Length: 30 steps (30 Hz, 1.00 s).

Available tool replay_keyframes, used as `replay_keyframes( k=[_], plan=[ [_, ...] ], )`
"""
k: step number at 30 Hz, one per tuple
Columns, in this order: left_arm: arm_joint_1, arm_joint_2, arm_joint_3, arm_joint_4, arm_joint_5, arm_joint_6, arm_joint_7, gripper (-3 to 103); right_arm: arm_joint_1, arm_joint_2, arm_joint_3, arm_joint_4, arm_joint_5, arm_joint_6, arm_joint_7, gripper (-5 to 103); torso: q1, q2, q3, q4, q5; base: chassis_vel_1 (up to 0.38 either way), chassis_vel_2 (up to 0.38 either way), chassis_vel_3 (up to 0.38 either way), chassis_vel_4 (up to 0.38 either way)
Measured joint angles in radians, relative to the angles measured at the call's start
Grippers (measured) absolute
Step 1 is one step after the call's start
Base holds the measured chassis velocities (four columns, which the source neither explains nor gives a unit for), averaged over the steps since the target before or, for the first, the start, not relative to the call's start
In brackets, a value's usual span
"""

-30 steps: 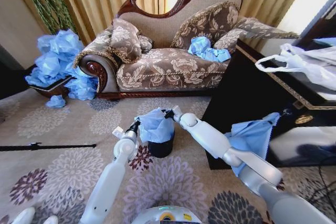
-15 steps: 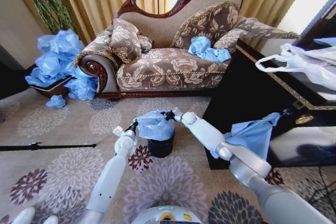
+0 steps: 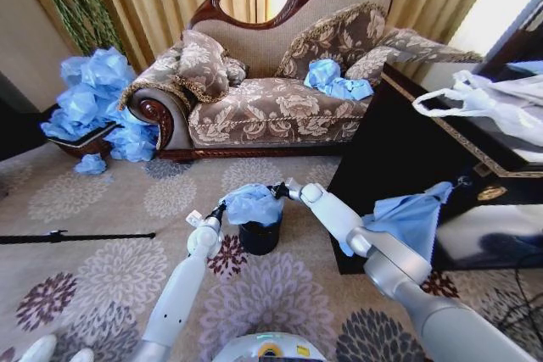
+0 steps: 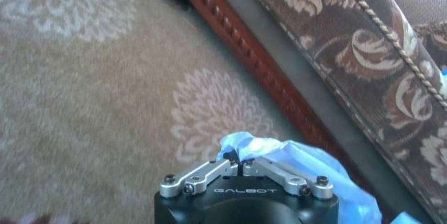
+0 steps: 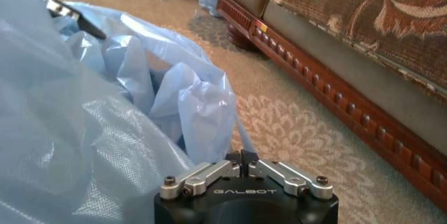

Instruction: Place a garbage bag over the trash bin.

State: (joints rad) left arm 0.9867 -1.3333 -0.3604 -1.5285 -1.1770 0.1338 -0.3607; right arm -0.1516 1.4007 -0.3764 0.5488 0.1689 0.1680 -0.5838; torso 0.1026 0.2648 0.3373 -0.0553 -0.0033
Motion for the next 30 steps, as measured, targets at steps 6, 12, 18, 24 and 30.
replay_keyframes(
  k=[6,12,18,24,30],
  plan=[
    [0.058,-0.005,0.003,-0.020,-0.001,0.002,0.014,0,-0.004,-0.020,0.013,-0.010,0.000,0.035,-0.017,0,0.000,0.000,0.000,0.0002,0.0000,0.000,0.000,0.000,0.000],
    [0.101,-0.012,0.002,-0.025,-0.001,0.004,0.030,0,-0.004,-0.057,0.007,0.002,-0.004,0.064,-0.062,0,0.000,0.000,0.000,-0.0001,-0.0002,0.000,0.000,0.000,0.000],
    [0.099,-0.009,0.000,-0.002,0.005,-0.001,0.041,0,-0.016,-0.060,0.005,-0.012,-0.024,0.109,-0.071,0,0.000,0.000,0.000,0.0000,-0.0002,0.000,0.000,0.000,0.000],
    [0.109,0.000,-0.001,-0.005,0.013,-0.004,0.048,0,-0.029,-0.069,0.023,-0.004,-0.106,0.153,-0.082,0,0.000,0.000,0.000,0.0001,-0.0002,0.000,0.000,0.000,0.000],
    [0.107,0.003,-0.001,0.005,0.012,-0.001,0.057,0,-0.018,-0.081,0.024,-0.003,-0.151,0.159,-0.106,0,0.000,0.000,0.000,0.0001,-0.0003,0.000,0.000,0.000,0.000]
  ],
)
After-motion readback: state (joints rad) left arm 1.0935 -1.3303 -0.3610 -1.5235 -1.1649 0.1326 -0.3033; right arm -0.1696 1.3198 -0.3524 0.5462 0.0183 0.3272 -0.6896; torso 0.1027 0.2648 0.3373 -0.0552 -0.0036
